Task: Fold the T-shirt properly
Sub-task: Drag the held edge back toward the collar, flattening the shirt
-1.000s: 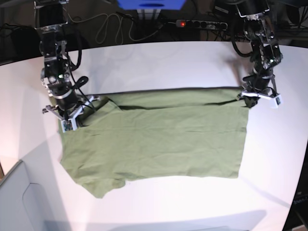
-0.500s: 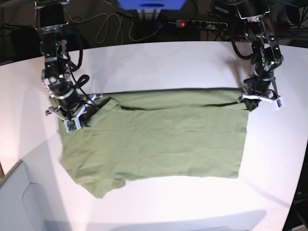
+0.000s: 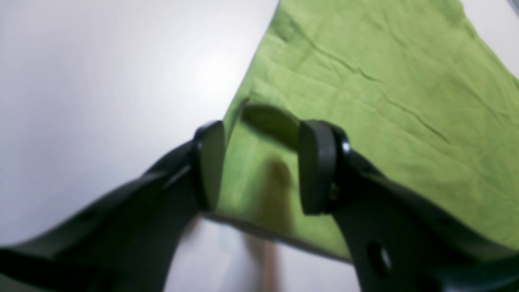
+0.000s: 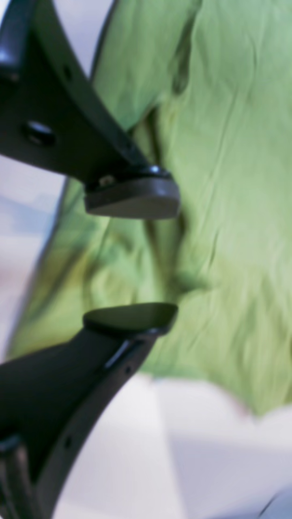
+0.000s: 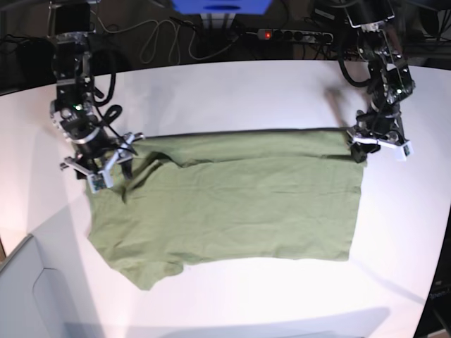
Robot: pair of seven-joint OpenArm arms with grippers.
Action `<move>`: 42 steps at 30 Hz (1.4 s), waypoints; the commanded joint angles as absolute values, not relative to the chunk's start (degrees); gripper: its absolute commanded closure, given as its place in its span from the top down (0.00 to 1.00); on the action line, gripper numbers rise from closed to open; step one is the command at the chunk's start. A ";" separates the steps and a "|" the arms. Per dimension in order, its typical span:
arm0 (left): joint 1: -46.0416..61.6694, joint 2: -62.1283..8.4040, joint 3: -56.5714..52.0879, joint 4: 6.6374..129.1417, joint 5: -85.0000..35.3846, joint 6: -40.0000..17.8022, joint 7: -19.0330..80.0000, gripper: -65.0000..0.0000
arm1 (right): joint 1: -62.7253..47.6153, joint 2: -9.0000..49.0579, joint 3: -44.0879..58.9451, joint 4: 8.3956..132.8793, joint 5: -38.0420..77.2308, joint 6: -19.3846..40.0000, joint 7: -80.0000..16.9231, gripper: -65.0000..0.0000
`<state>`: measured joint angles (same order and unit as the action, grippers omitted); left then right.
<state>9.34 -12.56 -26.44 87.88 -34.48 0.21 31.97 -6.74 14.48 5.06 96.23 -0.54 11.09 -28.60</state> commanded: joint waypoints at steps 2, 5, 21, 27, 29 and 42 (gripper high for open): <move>9.19 -13.49 -26.95 90.24 -34.95 0.04 30.73 0.45 | -6.81 14.99 5.93 98.07 -0.57 11.74 -27.74 0.49; 10.24 -12.44 -29.14 91.21 -34.95 0.04 30.81 0.45 | -9.01 15.34 6.02 98.59 -0.57 11.74 -27.56 0.49; 9.10 -11.30 -28.79 82.42 -34.68 -0.04 31.25 0.45 | -13.76 14.99 9.89 103.34 -0.66 11.74 -27.65 0.50; 9.10 -11.30 -28.88 77.58 -34.95 -0.13 30.73 0.18 | -13.76 15.25 15.87 103.08 -0.66 11.74 -28.09 0.50; 9.10 -11.30 -28.88 76.53 -34.95 -0.13 30.73 0.08 | -13.76 15.34 16.13 101.93 -0.66 11.82 -28.09 0.50; 9.01 -11.21 -28.88 76.00 -34.51 -0.13 30.73 0.00 | -9.80 15.34 16.04 86.99 -0.57 11.82 -27.47 0.50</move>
<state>8.58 -11.27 -29.06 76.27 -36.23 -1.34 26.98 -10.41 14.48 15.75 86.04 -0.64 11.53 -28.34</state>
